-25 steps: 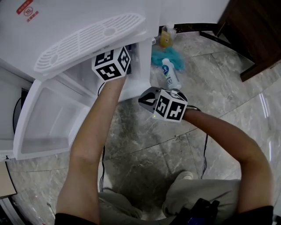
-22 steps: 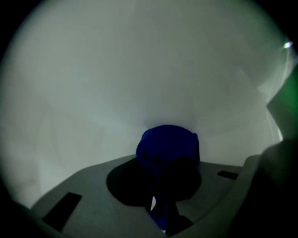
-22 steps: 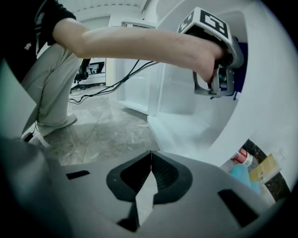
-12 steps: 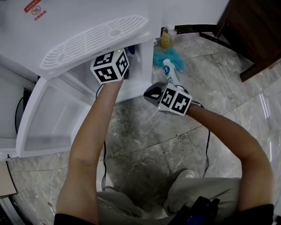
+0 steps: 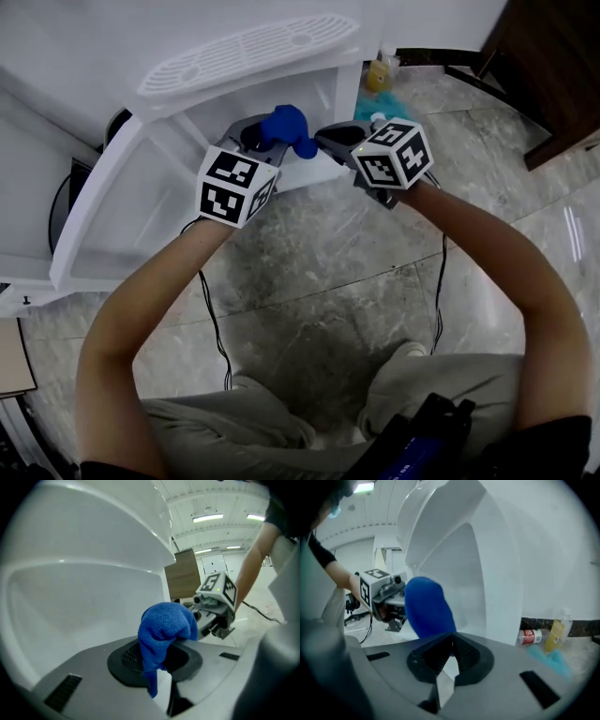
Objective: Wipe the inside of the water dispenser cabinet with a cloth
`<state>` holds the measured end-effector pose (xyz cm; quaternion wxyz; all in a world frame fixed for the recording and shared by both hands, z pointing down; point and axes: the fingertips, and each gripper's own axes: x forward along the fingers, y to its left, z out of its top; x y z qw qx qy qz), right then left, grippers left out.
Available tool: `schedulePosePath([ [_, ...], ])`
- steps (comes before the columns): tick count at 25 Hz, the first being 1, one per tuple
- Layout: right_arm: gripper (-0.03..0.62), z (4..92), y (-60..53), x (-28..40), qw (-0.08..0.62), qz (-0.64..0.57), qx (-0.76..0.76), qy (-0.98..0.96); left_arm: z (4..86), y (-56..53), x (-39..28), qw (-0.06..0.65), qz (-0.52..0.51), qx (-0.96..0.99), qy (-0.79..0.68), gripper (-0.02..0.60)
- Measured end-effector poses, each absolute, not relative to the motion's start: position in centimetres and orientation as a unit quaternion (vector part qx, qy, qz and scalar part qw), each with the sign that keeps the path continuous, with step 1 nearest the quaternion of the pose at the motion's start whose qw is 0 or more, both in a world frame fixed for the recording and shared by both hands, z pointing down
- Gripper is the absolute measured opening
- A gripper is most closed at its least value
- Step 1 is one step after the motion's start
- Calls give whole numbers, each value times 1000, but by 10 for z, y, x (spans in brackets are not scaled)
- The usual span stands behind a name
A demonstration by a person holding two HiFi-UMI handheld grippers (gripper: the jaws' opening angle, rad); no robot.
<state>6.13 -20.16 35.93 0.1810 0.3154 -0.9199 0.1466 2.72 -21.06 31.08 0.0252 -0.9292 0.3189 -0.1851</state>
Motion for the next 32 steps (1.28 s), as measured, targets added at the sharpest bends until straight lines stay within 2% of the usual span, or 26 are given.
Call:
schedulePosePath([
  [4,0,345,-193,36,138,177,298,-928,333,-184,-7,20,-243,-922,302,71],
  [9,8,326,-183,5,90,177,271,-942,360,-176,-49,-13,-266,-908,323,71],
  [10,73,322,-182,0,78,184,272,-941,364,-176,-52,-14,-269,-906,325,71],
  [11,197,318,-181,-5,67,193,272,-941,366,-176,-54,-15,-271,-906,326,71],
  [12,256,317,-180,-10,60,201,270,-940,368,-175,-54,-14,-273,-906,324,71],
  [20,267,318,-171,-34,64,216,256,-940,372,-165,-46,-8,-278,-907,317,71],
  [26,308,317,-161,-52,52,241,237,-939,366,-166,-48,28,-287,-903,318,71],
  [31,307,329,-156,-60,91,225,228,-943,363,-160,-36,39,-281,-908,308,71],
  [32,274,330,-155,-60,101,221,226,-943,365,-159,-35,34,-281,-909,306,71],
])
